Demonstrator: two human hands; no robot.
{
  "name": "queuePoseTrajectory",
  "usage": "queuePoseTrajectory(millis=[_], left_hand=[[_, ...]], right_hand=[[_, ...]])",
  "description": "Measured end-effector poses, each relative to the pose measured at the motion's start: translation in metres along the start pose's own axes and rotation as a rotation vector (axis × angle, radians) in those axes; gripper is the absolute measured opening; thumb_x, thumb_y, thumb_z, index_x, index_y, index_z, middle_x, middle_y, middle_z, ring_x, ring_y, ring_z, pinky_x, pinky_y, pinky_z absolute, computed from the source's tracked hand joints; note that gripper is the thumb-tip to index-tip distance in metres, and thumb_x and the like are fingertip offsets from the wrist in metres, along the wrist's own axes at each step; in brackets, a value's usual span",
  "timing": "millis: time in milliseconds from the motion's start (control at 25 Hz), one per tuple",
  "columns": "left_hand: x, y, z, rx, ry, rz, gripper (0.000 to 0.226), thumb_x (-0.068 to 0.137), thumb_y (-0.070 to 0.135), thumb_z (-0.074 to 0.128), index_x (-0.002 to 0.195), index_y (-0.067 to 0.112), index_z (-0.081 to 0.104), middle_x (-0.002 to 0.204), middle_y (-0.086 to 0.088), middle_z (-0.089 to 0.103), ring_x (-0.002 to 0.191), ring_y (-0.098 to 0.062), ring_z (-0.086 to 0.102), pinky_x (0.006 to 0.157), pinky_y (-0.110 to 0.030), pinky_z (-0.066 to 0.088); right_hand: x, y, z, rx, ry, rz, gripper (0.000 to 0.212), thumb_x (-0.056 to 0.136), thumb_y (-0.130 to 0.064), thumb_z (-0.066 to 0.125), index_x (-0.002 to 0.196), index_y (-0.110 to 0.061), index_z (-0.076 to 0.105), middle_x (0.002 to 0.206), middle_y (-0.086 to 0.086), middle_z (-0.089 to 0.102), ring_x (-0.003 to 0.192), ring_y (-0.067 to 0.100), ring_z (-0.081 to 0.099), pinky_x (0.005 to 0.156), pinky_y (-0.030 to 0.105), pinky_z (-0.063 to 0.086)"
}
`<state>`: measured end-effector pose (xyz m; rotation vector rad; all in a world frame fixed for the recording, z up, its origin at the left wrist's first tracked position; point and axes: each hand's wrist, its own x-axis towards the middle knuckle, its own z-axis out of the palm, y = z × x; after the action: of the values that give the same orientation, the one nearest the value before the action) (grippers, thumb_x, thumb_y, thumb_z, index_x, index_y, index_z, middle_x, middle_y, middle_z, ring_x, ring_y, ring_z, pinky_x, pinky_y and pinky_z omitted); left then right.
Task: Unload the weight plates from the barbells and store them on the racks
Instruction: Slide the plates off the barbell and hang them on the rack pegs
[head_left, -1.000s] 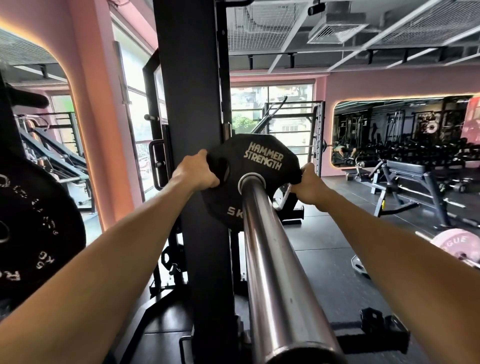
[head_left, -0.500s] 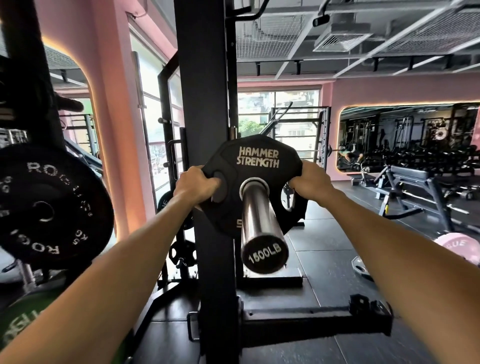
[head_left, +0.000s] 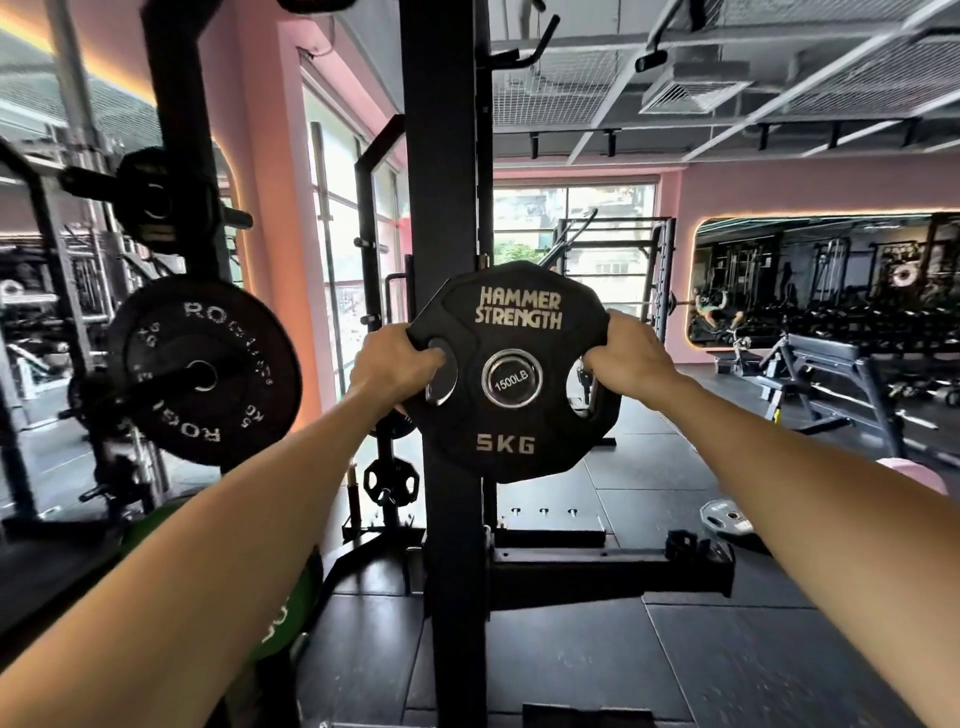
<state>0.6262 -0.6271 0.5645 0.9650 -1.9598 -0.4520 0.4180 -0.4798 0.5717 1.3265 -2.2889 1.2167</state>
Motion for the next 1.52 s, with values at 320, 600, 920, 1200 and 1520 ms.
queuePoseTrajectory(millis=[320,600,920,1200,1520], left_hand=[[-0.069,-0.008,-0.067,0.166,-0.034,-0.054,0.024,0.078,0.026,0.064,0.059,0.015,0.054,0.063,-0.001,0.057,0.063,-0.024,0.059,0.052,-0.026,0.041],[-0.064,-0.070,-0.167,0.257,0.056,-0.087,0.025,0.074,0.033,0.067,0.084,0.010,0.070,0.082,-0.007,0.066,0.079,-0.029,0.064,0.070,-0.036,0.056],[-0.033,-0.198,-0.315,0.321,0.111,-0.042,0.029,0.078,0.035,0.068,0.082,0.006,0.066,0.078,-0.008,0.060,0.077,-0.026,0.059,0.064,-0.030,0.044],[0.009,-0.290,-0.390,0.303,0.112,-0.090,0.025,0.076,0.029,0.069,0.079,0.004,0.065,0.071,-0.007,0.059,0.070,-0.026,0.060,0.056,-0.028,0.041],[0.097,-0.386,-0.403,0.297,0.144,-0.083,0.034,0.075,0.033,0.071,0.081,0.000,0.070,0.079,-0.014,0.069,0.074,-0.028,0.066,0.067,-0.040,0.058]], right_hand=[[-0.073,-0.044,-0.011,-0.071,-0.149,-0.025,0.008,0.074,-0.008,0.058,0.076,-0.012,0.051,0.079,0.009,0.058,0.080,0.032,0.059,0.063,0.032,0.046],[-0.085,-0.141,0.045,-0.040,-0.181,-0.095,0.017,0.077,-0.011,0.062,0.071,-0.012,0.047,0.072,0.007,0.052,0.072,0.029,0.054,0.058,0.029,0.040],[-0.098,-0.300,0.150,0.046,-0.160,-0.179,0.008,0.070,-0.009,0.060,0.072,-0.010,0.052,0.078,0.007,0.058,0.071,0.028,0.060,0.060,0.032,0.048],[-0.089,-0.398,0.227,0.051,-0.185,-0.280,0.013,0.071,-0.004,0.060,0.066,-0.007,0.049,0.069,0.010,0.054,0.063,0.029,0.057,0.055,0.032,0.043],[-0.024,-0.449,0.332,0.026,-0.181,-0.301,0.027,0.077,-0.004,0.060,0.060,-0.012,0.041,0.065,0.005,0.046,0.060,0.024,0.050,0.048,0.025,0.033]])
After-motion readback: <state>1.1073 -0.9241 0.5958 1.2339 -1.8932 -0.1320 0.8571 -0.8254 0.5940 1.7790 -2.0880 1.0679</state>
